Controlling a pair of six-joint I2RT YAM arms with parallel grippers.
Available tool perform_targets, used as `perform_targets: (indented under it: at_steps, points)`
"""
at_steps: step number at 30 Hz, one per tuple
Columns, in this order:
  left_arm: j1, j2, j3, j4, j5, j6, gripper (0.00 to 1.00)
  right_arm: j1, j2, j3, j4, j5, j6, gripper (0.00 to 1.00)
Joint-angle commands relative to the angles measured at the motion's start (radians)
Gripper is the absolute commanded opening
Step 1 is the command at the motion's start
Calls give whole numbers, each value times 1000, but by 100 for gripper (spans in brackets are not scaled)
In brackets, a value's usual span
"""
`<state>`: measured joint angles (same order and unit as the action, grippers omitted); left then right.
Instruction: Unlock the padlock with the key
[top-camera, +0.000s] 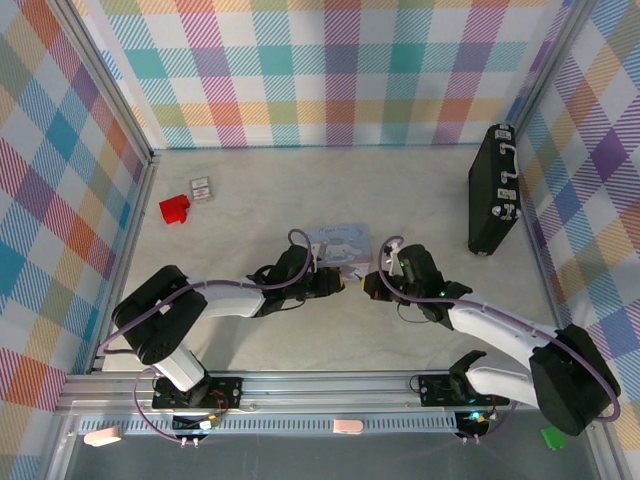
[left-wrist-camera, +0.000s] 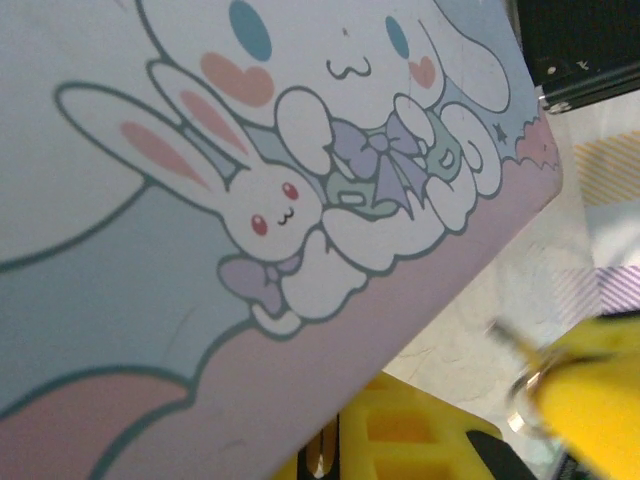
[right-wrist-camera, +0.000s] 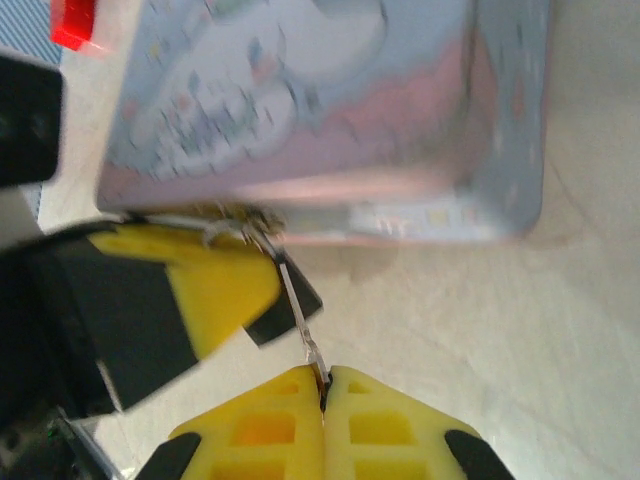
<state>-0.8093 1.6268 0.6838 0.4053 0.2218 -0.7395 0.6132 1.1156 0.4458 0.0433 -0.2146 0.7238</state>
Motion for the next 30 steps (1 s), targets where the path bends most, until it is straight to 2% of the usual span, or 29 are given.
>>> perform_targets:
  at_steps: [1,7,15,23,30]
  points:
    - [-5,19,64,-40,44,-52,0,16,-27,-34,24,-49,110,0]
    - [-2,59,126,-105,59,-89,0,16,12,-61,58,-106,191,0]
    - [13,80,147,-134,79,-183,0,16,99,-135,273,-175,344,0]
    - [45,87,101,-57,83,-238,0,4,127,-173,350,-180,416,0]
    - [61,116,74,14,111,-244,0,-28,160,-147,351,-186,398,0]
